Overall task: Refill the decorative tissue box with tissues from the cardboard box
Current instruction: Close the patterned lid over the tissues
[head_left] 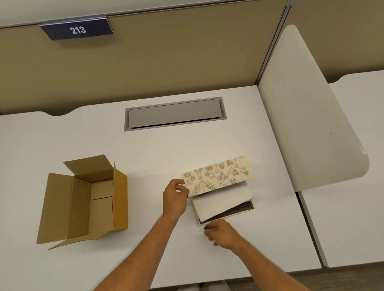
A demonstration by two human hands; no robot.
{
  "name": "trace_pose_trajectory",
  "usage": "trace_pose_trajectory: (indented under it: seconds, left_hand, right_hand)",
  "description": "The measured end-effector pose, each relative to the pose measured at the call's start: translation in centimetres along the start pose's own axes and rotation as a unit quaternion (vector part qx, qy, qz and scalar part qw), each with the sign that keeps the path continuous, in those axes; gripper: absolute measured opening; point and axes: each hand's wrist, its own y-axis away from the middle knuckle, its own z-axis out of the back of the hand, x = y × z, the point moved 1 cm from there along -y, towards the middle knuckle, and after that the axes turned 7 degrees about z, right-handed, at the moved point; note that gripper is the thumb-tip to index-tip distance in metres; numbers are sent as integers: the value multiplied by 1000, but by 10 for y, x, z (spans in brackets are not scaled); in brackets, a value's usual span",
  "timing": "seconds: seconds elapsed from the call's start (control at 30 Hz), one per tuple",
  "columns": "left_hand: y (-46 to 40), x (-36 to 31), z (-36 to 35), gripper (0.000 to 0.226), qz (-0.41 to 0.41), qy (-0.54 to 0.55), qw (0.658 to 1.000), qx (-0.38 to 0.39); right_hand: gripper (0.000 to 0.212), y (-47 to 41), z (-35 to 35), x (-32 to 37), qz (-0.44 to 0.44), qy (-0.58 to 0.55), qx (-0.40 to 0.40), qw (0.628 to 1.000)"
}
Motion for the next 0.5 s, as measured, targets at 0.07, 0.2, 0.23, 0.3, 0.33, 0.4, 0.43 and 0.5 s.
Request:
trace_pose_trajectory:
  seconds: [0.07, 0.2, 0.23, 0.3, 0.33, 0.4, 0.43, 0.5]
  left_hand:
    - [3, 2, -1, 16, 2, 1, 1000, 1]
    - [7, 7, -2, 18, 4, 1, 1000, 5]
    - [7, 8, -2, 17, 4, -1, 1000, 6]
    - [8, 10, -2, 17, 1, -2, 1000, 7]
    - [8, 11, -2, 18, -2, -3, 1000, 6]
    - [8, 12, -2, 18, -8, -3, 1000, 6]
    - [8, 12, -2, 18, -11, -4, 1000, 6]
    - [7, 13, -2, 19, -17, -7, 1000, 2]
  right_hand:
    - [28, -5, -14, 2, -8, -49, 2, 999]
    - [25, -11, -25, 7, -11, -96, -39, 995]
    - [27, -12, -27, 8, -11, -96, -44, 994]
    - [29, -14, -28, 9, -10, -97, -49, 994]
    - [30, -14, -28, 10, -11, -98, -51, 994]
    - [25, -15, -28, 13, -8, -102, -55, 993]
    - [23, -15, -29, 14, -6, -104, -54, 993]
    - [23, -15, -30, 15, -5, -112, -46, 993]
